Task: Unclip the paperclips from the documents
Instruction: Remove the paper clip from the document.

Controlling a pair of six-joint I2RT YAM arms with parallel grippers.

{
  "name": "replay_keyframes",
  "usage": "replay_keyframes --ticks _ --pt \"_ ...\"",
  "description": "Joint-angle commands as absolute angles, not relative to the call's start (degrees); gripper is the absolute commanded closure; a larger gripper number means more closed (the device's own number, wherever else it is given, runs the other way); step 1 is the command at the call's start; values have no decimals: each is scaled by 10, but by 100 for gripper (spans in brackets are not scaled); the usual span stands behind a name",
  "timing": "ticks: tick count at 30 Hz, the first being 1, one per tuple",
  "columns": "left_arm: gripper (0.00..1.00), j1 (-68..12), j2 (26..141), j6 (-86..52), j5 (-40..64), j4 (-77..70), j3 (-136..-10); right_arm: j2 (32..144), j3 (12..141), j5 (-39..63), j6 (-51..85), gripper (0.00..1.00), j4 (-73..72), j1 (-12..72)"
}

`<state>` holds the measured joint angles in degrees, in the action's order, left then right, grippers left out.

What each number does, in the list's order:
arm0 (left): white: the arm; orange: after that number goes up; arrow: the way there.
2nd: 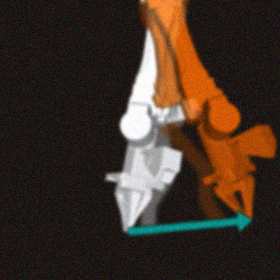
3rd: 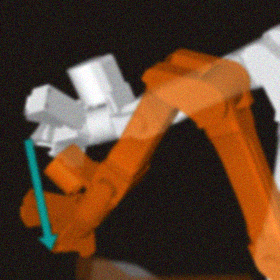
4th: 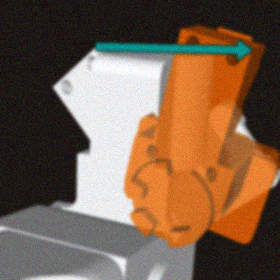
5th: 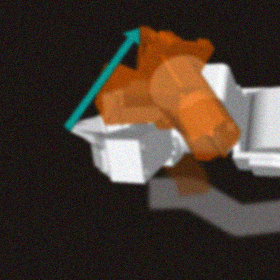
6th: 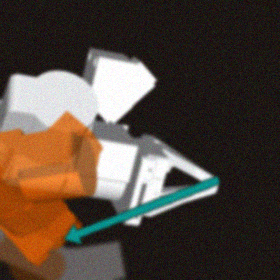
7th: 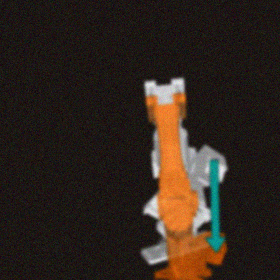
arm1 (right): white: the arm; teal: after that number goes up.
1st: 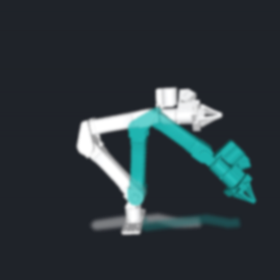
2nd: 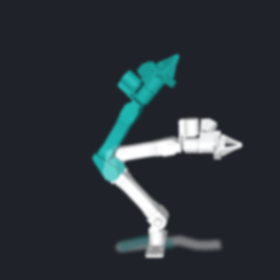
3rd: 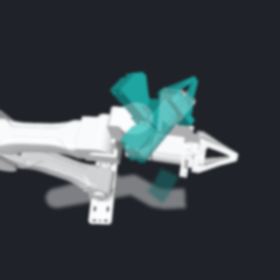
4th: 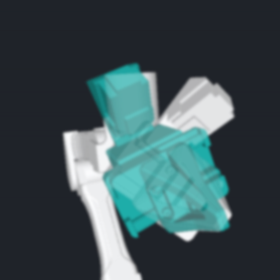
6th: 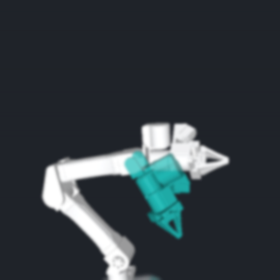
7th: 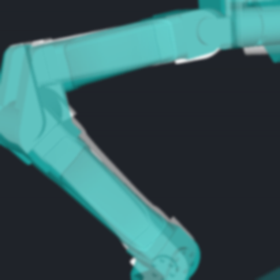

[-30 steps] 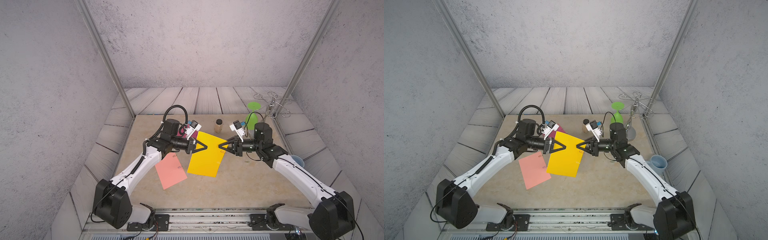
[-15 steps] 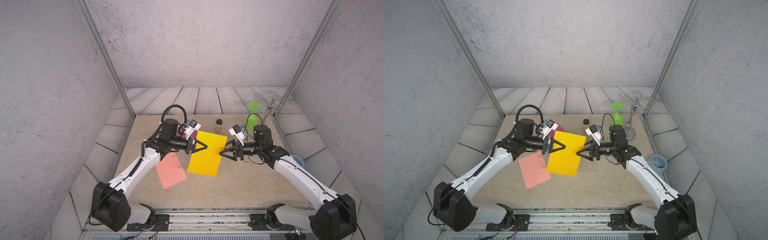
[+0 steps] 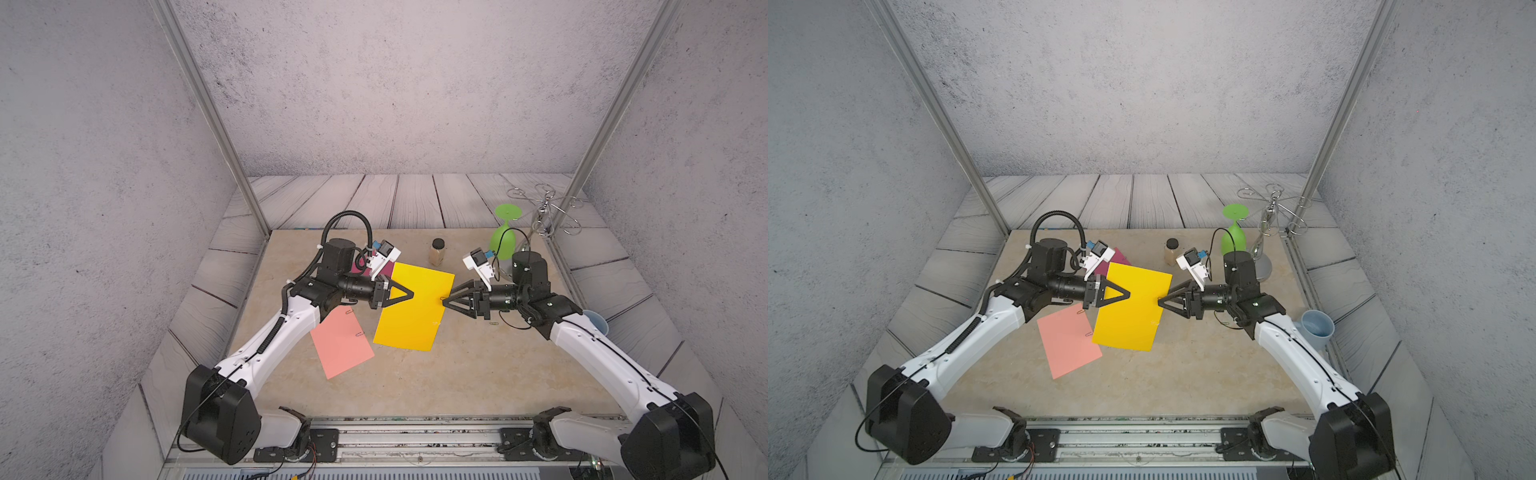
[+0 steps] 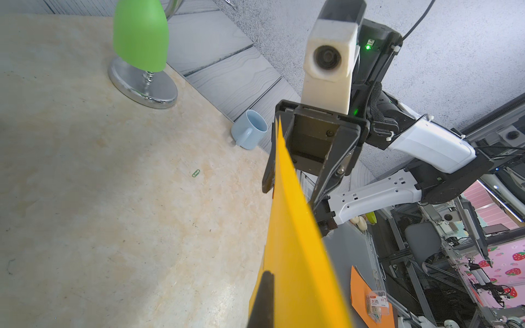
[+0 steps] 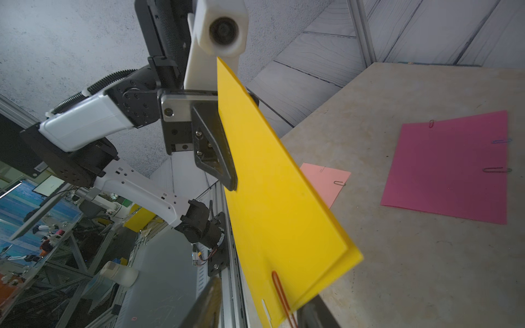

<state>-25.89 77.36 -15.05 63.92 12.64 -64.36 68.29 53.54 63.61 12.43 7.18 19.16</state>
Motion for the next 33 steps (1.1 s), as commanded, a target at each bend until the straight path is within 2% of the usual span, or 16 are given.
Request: replay_keyframes --ticks 1,6,24,33 --pt "100 -252 763 -146 647 115 -641 668 532 656 134 61 57 189" --pt "100 -252 765 -148 648 113 -644 674 529 666 143 67 49 189" --pt "100 -252 765 -162 658 98 -646 693 533 660 125 66 73 189" --pt "100 -252 767 -155 660 106 -645 693 537 656 141 86 55 189"
